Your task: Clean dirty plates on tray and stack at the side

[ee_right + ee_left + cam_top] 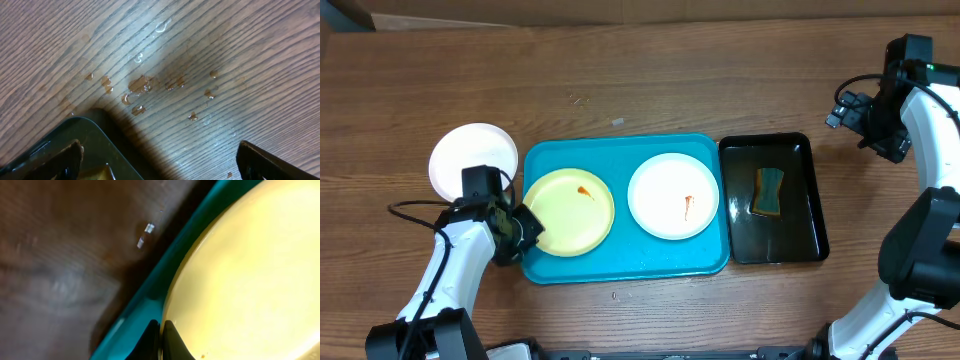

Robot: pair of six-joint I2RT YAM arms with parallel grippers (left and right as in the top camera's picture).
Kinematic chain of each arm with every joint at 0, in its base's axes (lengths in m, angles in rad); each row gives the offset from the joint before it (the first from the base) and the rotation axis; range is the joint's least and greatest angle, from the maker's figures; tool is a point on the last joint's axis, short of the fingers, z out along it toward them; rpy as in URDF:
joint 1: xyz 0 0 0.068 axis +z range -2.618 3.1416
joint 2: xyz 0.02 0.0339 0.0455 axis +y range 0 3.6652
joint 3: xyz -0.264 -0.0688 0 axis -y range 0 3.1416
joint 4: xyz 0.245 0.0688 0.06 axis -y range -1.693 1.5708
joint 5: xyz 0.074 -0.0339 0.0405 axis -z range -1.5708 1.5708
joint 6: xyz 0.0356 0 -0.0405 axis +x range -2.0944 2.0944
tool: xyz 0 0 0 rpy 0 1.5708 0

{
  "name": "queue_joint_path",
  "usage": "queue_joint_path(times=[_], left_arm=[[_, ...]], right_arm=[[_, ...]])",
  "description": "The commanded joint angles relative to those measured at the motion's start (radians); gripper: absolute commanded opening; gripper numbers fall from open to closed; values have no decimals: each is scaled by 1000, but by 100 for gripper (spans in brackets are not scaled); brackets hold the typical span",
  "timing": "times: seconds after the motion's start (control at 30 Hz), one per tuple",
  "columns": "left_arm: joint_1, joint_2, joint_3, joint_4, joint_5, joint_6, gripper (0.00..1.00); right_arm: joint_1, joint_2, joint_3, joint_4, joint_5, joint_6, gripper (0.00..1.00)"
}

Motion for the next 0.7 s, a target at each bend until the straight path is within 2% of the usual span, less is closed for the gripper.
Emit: queue_joint_path(times=[0.0, 0.4, 0.47, 0.53, 0.57, 0.67], left_arm=[[-2, -11, -8, 73, 3, 5, 4], [-89, 23, -8, 203, -5, 8, 5], [-96, 24, -8, 243, -32, 9, 15], [-96, 24, -2, 251, -50, 13, 42], [-96, 24, 6, 246, -49, 30, 46], [-97, 24, 63, 195, -49, 89, 51]], right_arm=[[-3, -3, 16, 3, 6, 6, 100], [-3, -3, 16, 3, 6, 6, 100], [-3, -3, 16, 3, 6, 6, 100], [-3, -3, 16, 3, 6, 6, 100], [-3, -3, 16, 3, 6, 6, 100], [-3, -3, 16, 3, 6, 6, 100]])
